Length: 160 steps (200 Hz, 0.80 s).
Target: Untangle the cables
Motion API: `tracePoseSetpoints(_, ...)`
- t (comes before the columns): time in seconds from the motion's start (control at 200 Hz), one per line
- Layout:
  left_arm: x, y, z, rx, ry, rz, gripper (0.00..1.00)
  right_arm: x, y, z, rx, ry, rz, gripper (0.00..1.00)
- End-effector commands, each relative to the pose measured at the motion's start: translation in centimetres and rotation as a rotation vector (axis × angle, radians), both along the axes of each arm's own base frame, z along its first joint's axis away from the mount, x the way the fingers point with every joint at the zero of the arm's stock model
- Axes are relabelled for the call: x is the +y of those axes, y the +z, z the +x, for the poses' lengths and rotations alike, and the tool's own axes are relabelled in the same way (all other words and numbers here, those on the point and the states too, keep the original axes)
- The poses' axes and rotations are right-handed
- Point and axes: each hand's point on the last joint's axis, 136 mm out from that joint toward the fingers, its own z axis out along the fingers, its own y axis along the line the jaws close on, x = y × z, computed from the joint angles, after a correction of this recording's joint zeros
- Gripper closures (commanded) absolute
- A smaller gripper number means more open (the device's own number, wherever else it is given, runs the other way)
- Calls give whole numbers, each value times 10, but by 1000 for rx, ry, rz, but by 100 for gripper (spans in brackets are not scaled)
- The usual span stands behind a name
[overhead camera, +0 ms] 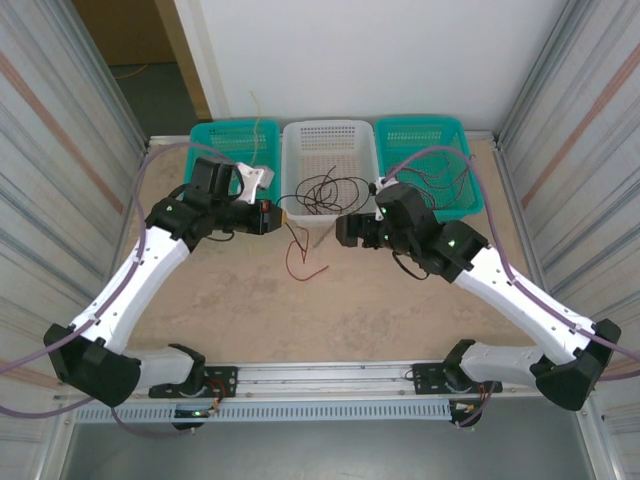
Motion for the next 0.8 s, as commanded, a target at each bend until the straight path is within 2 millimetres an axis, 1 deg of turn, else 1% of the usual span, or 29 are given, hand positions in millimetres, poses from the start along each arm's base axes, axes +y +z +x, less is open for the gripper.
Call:
tracePoseSetpoints(0.0, -7, 27, -3, -19, -21, -97, 100, 19, 2, -8, 13, 44, 60, 8)
tracePoseSetpoints(0.135, -8, 38, -4, -36, -24, -122, 100, 33, -2, -9, 27, 49, 72, 7)
tracePoseSetpoints(0.24, -11, 49, -8, -40, -40, -152, 100, 33, -9, 0, 39, -4, 76, 6)
tracePoseSetpoints(0.371, -13, 59, -12, -45, -56, -177, 100, 34, -21, 7, 65, -50, 59, 6)
tracePoseSetpoints(0.451, -13, 65, -13, -51, -58, -181, 100, 31, -32, 10, 81, -77, 41, 9)
tracePoseSetpoints(0.601, -13, 76, -16, -66, -69, -191, 100, 18, -50, 15, 111, -149, 26, 14)
tracePoseSetpoints(0.797, -16, 85, -16, -69, -72, -225, 100, 20, -54, 15, 132, -142, 55, 18)
